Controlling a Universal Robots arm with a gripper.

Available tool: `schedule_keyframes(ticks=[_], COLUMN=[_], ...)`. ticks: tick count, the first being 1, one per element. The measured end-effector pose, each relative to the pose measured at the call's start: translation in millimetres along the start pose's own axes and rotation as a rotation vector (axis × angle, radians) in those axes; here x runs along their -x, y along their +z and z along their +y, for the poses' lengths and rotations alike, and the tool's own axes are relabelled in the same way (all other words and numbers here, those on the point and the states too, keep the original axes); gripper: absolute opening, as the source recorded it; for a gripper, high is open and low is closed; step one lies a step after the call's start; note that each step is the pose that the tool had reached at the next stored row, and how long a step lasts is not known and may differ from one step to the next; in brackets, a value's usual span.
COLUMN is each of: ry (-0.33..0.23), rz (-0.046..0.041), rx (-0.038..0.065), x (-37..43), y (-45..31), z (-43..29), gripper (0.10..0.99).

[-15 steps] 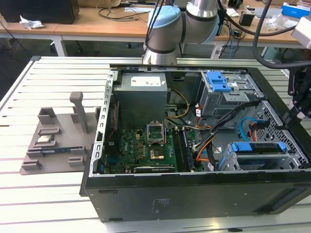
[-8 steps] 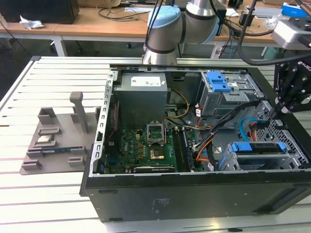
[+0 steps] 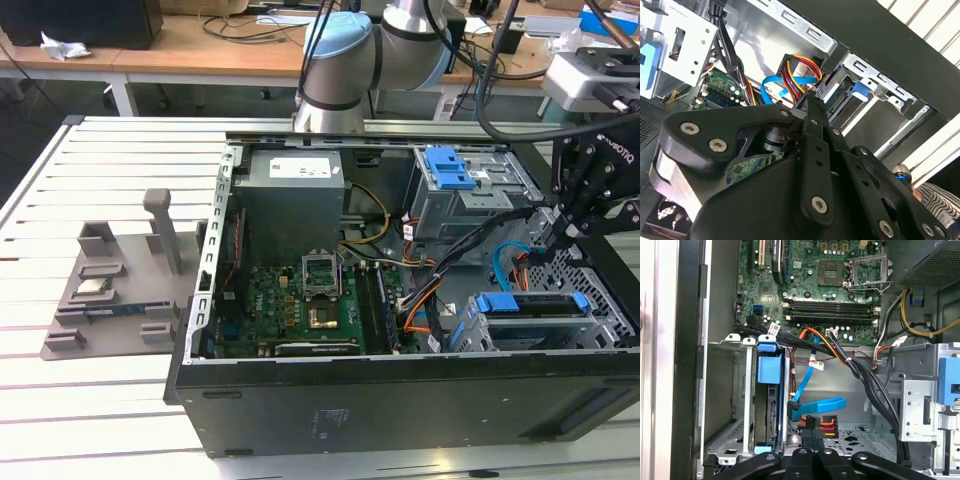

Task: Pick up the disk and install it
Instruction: 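Insert the first disk wire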

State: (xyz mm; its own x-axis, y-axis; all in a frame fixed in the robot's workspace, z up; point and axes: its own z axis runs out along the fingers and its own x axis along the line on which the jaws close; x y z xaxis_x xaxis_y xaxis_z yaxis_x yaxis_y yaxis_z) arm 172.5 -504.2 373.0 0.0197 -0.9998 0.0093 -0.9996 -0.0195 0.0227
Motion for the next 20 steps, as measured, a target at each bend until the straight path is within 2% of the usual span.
schedule_keyframes(ticks=[2,5,6,7,9,10,13,18,19,20], ry=[0.000,0.000,0.000,0.000,0.000,0.000,0.000,0.000,0.000,0.001], rz=[-0.0001,-0.0001,0.0011,0.0078,0.0146,0.0185,0.0194,0.0208,0.0211,0.0213], rx=[0.000,0.000,0.000,0.000,0.000,0.000,0.000,0.000,0.000,0.000], x=[0.0,0.0,0.1,0.4,1.3,1.7,1.8,1.3,1.3,-1.2], y=[0.1,0.1,0.3,1.6,4.1,8.1,15.9,16.7,16.7,16.8], z=[0.0,0.0,0.1,0.9,1.7,2.3,2.8,2.8,2.8,2.9], gripper=[0.114,0.294,0.294,0.361,0.361,0.361,0.361,0.349,0.216,0.169])
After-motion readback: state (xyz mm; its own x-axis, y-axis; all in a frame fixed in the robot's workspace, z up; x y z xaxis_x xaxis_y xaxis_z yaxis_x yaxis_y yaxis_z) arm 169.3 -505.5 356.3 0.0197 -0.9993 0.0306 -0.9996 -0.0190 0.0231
